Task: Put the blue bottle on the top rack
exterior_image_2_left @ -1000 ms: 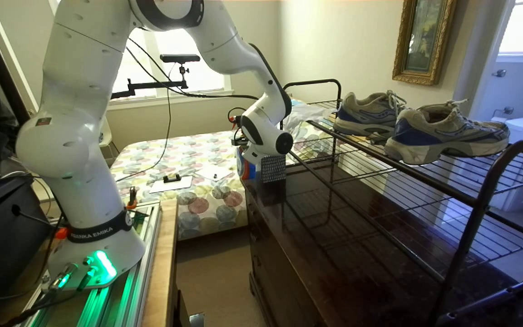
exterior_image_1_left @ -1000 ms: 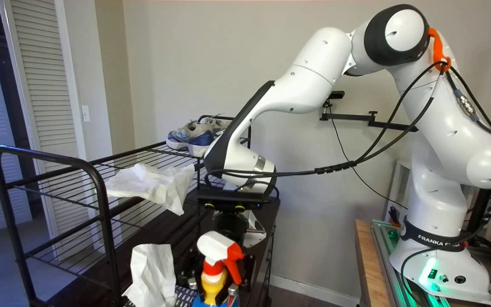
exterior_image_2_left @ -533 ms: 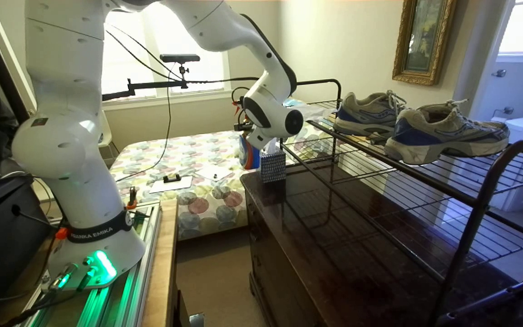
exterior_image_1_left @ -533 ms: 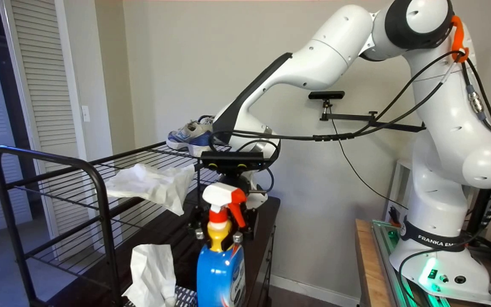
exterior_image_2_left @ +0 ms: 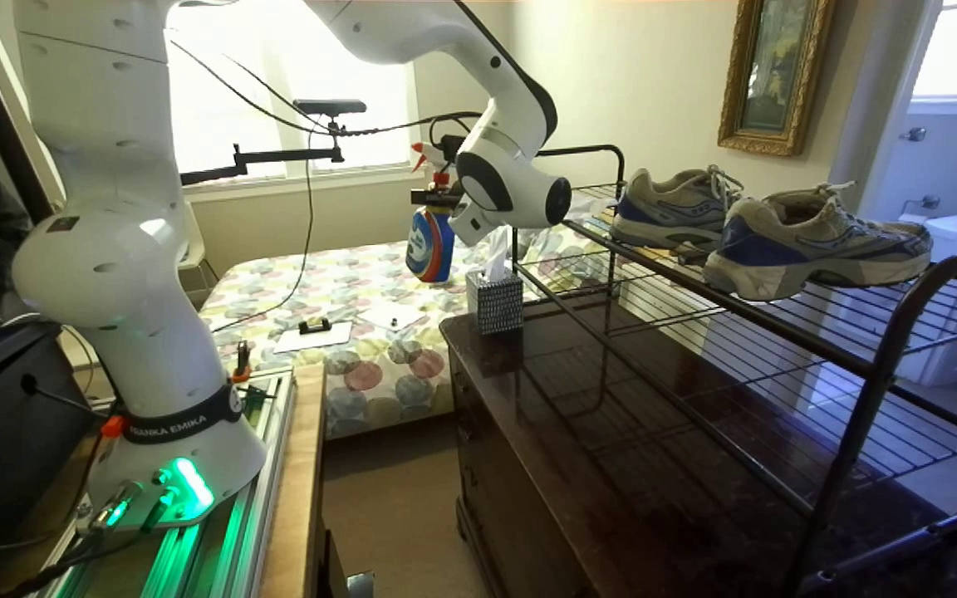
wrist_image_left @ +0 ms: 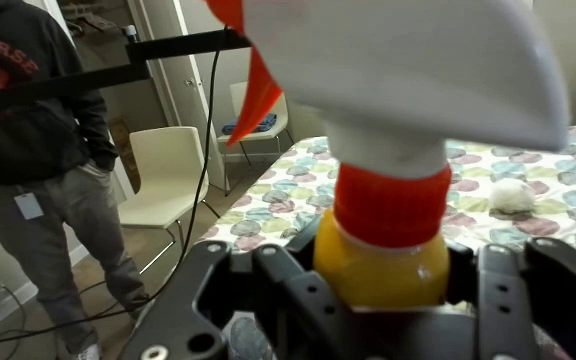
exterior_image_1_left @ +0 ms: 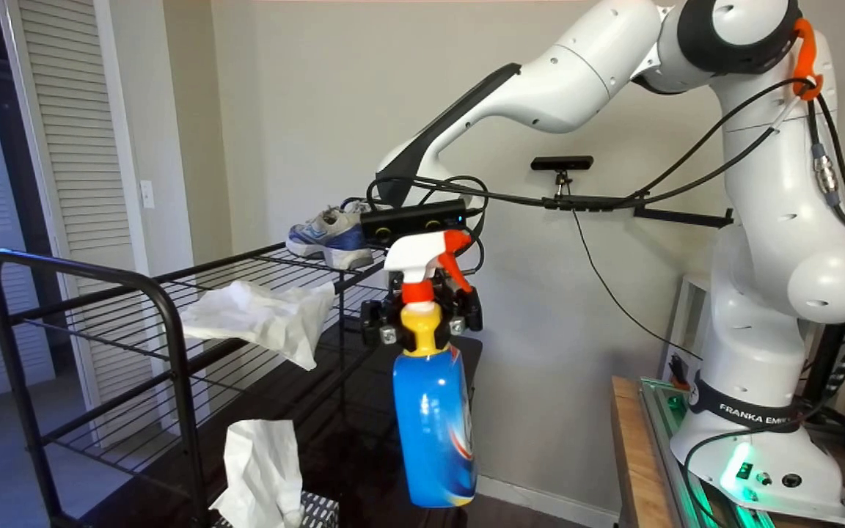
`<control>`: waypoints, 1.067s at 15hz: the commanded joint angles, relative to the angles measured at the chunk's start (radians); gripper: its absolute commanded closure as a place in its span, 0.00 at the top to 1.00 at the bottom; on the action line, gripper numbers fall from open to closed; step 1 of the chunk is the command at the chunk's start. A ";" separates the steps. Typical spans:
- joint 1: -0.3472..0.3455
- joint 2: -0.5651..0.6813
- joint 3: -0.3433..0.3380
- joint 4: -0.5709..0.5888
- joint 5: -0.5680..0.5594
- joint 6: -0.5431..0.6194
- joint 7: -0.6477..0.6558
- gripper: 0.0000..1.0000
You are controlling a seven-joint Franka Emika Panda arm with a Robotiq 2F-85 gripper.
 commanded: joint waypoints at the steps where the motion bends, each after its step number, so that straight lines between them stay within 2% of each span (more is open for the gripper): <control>1: 0.004 0.005 -0.005 -0.003 0.000 0.012 -0.003 0.31; 4: 0.009 0.023 -0.005 -0.006 0.000 0.032 -0.014 0.31; 5: 0.010 0.026 -0.005 -0.006 0.000 0.033 -0.015 0.08; 11: 0.006 -0.072 -0.016 -0.002 0.025 0.251 -0.112 0.08; 16: -0.018 -0.145 -0.029 0.038 0.006 0.271 -0.010 0.08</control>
